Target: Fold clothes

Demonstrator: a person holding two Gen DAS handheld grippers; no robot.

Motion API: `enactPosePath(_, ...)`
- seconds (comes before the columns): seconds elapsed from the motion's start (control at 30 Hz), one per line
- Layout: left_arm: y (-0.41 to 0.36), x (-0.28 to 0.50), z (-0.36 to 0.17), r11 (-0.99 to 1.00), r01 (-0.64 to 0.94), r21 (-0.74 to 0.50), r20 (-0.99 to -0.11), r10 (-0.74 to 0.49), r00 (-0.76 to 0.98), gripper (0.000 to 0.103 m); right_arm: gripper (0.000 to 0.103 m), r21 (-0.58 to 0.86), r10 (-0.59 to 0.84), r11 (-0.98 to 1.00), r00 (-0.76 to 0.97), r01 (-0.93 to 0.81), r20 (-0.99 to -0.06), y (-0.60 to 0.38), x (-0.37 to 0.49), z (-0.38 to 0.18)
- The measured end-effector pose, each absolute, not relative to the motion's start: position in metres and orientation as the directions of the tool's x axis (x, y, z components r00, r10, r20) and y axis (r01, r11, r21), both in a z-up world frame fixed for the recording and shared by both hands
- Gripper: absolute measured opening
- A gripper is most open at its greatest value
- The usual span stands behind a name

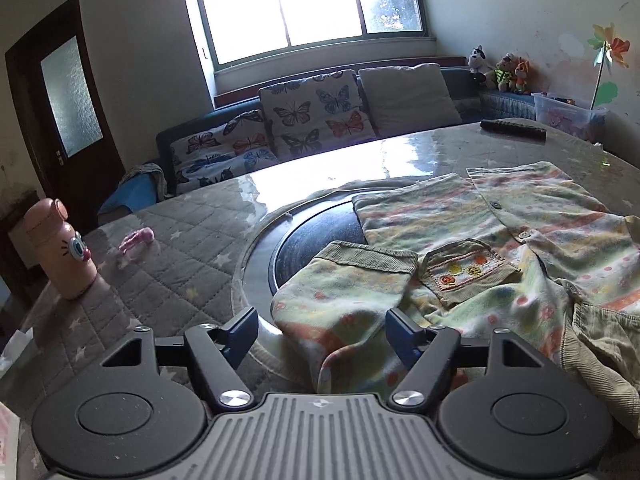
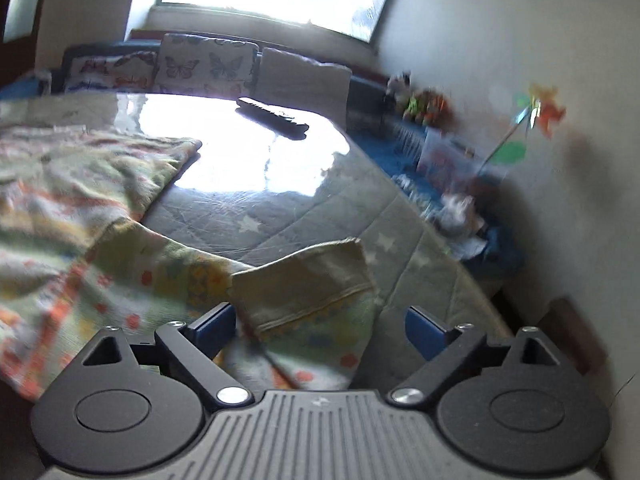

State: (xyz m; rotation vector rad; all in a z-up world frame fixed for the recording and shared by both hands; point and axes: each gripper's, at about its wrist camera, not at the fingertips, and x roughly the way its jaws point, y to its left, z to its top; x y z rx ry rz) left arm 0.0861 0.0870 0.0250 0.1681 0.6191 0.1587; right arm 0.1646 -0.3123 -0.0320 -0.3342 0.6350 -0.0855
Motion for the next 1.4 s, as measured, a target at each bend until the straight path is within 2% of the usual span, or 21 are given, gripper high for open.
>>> enactPosePath(0.17,0.079,0.094,0.022,0.972,-0.08,0.223,-0.557,0.194,0.808,0.088,0.095,-0.466,-0.33,0.881,0.81,0.08,-0.485,-0.325,0.165,-0.034)
enactPosePath(0.37,0.075,0.103,0.02,0.966,-0.075,0.246,-0.554,0.204,0.807,0.093,0.095,-0.447,-0.447,0.864,0.764,0.234,-0.465,-0.357,0.163,-0.025)
enactPosePath(0.43,0.074,0.107,0.019,0.963,-0.076,0.258,-0.554,0.212,0.805,0.093,0.095,-0.394,-0.4,0.892,0.789,0.22,-0.465,-0.358,0.157,-0.018)
enactPosePath(0.6,0.069,0.121,0.009,0.951,-0.081,0.3,-0.567,0.246,0.786,0.093,0.1,-0.178,-0.134,0.983,0.833,0.044,-0.537,-0.339,0.158,-0.011)
enactPosePath(0.7,0.067,0.13,0.004,0.946,-0.062,0.318,-0.577,0.245,0.779,0.096,0.101,-0.095,-0.034,0.995,0.825,-0.024,-0.564,-0.325,0.169,-0.014)
enactPosePath(0.87,0.059,0.142,-0.008,0.913,-0.013,0.408,-0.565,0.264,0.782,0.098,0.103,-0.076,-0.002,0.996,0.813,-0.051,-0.582,-0.311,0.179,-0.026)
enactPosePath(1.07,0.073,0.151,-0.022,0.868,-0.048,0.495,-0.542,0.352,0.763,0.099,0.103,-0.058,-0.006,0.998,0.796,-0.037,-0.606,-0.313,0.184,-0.035)
enactPosePath(1.2,0.094,0.145,-0.023,0.843,-0.147,0.517,-0.504,0.439,0.744,0.099,0.103,-0.024,0.005,0.999,0.779,-0.026,-0.627,-0.318,0.188,-0.037)
enactPosePath(1.4,0.143,0.128,-0.016,0.804,-0.353,0.478,-0.47,0.574,0.671,0.1,0.103,-0.014,0.009,1.0,0.776,-0.022,-0.63,-0.32,0.188,-0.037)
